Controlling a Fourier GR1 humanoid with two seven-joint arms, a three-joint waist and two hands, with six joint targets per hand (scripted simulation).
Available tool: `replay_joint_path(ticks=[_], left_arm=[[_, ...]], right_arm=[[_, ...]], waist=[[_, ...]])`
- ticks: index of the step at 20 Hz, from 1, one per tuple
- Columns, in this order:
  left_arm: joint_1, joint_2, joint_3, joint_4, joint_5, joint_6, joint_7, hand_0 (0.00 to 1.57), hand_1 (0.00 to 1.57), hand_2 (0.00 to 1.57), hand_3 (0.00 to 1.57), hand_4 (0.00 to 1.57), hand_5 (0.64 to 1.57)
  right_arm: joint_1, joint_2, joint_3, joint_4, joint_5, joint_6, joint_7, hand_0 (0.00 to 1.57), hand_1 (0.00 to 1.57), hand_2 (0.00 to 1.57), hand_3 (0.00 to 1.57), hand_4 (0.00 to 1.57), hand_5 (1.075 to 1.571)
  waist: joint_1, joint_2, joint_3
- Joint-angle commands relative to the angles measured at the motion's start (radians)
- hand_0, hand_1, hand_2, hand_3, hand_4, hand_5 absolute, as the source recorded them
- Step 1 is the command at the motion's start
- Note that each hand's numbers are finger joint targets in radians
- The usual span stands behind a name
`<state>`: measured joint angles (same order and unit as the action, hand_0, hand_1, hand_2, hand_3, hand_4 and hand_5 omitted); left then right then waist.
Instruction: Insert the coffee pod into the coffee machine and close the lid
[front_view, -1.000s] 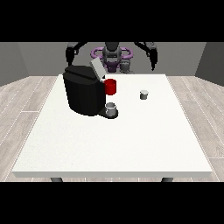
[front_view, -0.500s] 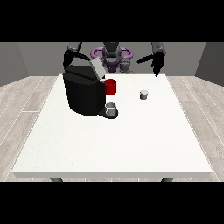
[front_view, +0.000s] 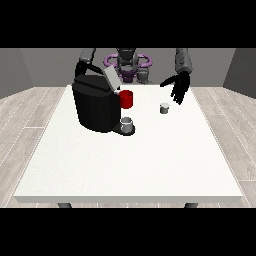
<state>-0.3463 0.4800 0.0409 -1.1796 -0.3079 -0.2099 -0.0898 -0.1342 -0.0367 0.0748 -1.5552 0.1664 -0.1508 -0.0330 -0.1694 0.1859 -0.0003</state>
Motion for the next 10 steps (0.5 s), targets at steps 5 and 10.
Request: replay_joint_path(ticks=[5, 10], left_arm=[[-0.109, 0.021, -0.027, 0.189, -0.125, 0.014, -0.067, 0.0, 0.0, 0.0, 0.0, 0.0, 1.571], [-0.156, -0.022, -0.036, 0.245, -0.185, 0.085, -0.087, 0.26, 0.26, 0.59, 0.25, 0.0, 1.571]], right_arm=[[-0.081, 0.015, -0.009, 0.04, 0.043, -0.04, 0.073, 0.0, 0.0, 0.0, 0.0, 0.0, 1.571], [-0.096, 0.004, -0.053, 0.106, -0.042, 0.019, 0.046, 0.0, 0.0, 0.0, 0.0, 0.0, 1.571]], waist=[[0.013, 0.064, -0.0001], [0.024, 0.07, 0.0003]])
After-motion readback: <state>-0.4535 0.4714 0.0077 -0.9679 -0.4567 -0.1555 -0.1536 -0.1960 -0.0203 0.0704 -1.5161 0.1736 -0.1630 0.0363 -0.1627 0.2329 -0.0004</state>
